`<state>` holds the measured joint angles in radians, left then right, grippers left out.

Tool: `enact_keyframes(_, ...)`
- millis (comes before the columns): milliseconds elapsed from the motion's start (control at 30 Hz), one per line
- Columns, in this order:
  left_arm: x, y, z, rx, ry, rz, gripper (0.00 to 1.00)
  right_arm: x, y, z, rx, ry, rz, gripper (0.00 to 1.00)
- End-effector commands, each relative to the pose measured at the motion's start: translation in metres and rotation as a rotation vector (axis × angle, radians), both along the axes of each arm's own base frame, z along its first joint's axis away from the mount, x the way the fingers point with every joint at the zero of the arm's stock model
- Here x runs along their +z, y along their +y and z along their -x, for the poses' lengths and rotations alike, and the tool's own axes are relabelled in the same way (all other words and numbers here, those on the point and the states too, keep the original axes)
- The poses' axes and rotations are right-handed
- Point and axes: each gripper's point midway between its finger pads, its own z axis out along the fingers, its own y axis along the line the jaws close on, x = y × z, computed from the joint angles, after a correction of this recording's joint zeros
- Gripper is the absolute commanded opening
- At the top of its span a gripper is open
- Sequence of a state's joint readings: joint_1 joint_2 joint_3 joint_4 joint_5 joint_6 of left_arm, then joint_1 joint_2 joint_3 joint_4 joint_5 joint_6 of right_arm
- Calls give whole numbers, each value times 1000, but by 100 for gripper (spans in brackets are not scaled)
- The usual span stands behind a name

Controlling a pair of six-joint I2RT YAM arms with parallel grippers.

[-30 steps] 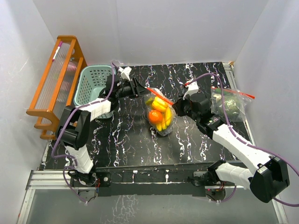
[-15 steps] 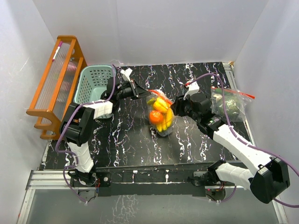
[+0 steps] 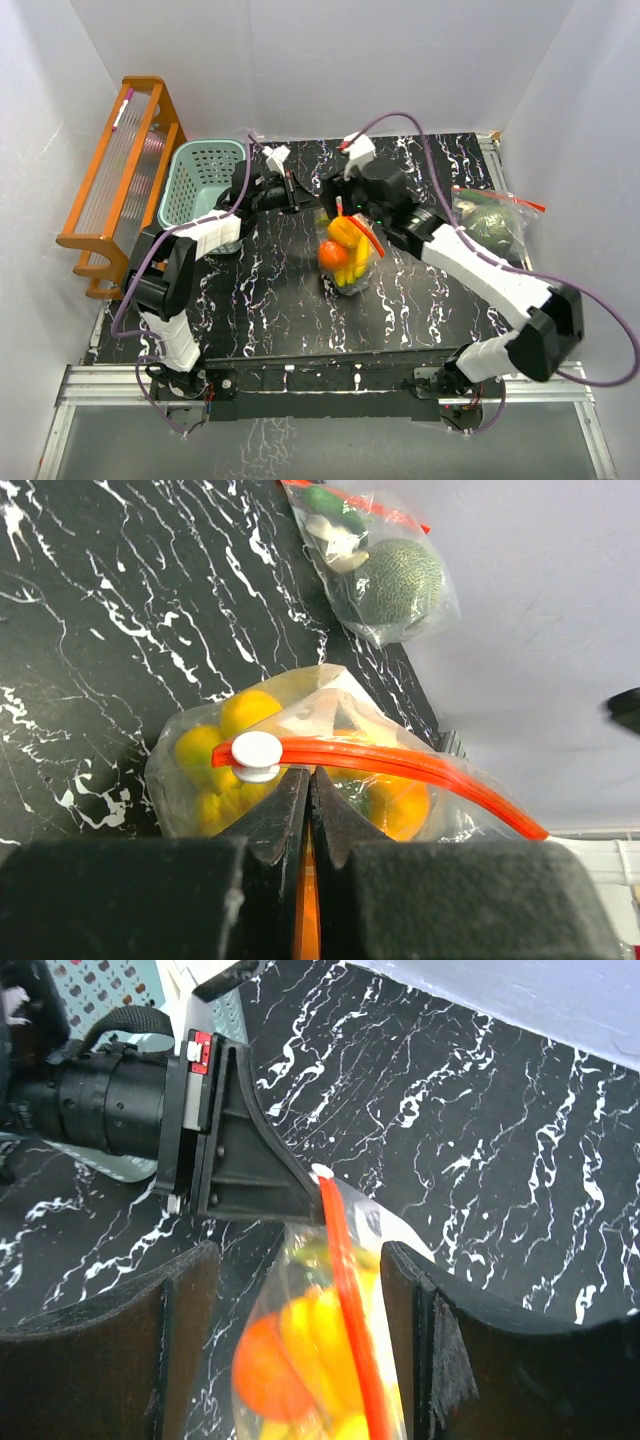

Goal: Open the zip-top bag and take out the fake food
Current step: Adjust the zipper food storage bag at the center of the board.

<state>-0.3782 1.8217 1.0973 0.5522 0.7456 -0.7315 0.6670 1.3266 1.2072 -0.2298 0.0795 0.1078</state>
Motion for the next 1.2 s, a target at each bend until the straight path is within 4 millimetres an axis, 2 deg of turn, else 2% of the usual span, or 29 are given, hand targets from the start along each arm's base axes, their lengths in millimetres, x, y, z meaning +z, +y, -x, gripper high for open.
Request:
enact_keyframes(0, 51, -1, 4, -16, -130, 0, 0, -17, 21, -12, -27, 1, 171, 67)
enact_keyframes(33, 53, -1, 5, -19, -134, 3, 0, -20, 24, -11, -34, 4, 190, 67)
enact_keyframes(167, 58, -1, 7, -19, -141, 8, 0, -30, 15, -19, -99, 0, 244, 63)
enact_keyframes(333, 64, 1, 9, -13, -154, 7, 0, -42, 10, -23, -141, 16, 262, 50)
enact_keyframes(433, 68, 3, 10, -11, -166, 1, 0, -43, 6, -24, -158, 21, 256, 38)
enact_keyframes(567, 77, 2, 13, -24, -186, 23, 0, -44, -3, -29, -185, 8, 267, 39)
enact_keyframes(667, 83, 0, 17, -39, -190, 47, 0, -42, -7, -35, -172, -19, 265, 51)
enact_keyframes(733, 85, 0, 18, -46, -194, 54, 0, -44, -10, -41, -167, -22, 270, 55)
enact_keyframes(900, 88, -1, 20, -66, -213, 41, 0, -42, -21, -57, -187, -29, 285, 55)
enact_keyframes(1033, 88, -2, 23, -88, -211, 51, 0, -36, -23, -67, -143, -48, 252, 55)
enact_keyframes(1167, 93, -5, 26, -119, -224, 76, 0, -38, -22, -71, -45, -39, 195, 48)
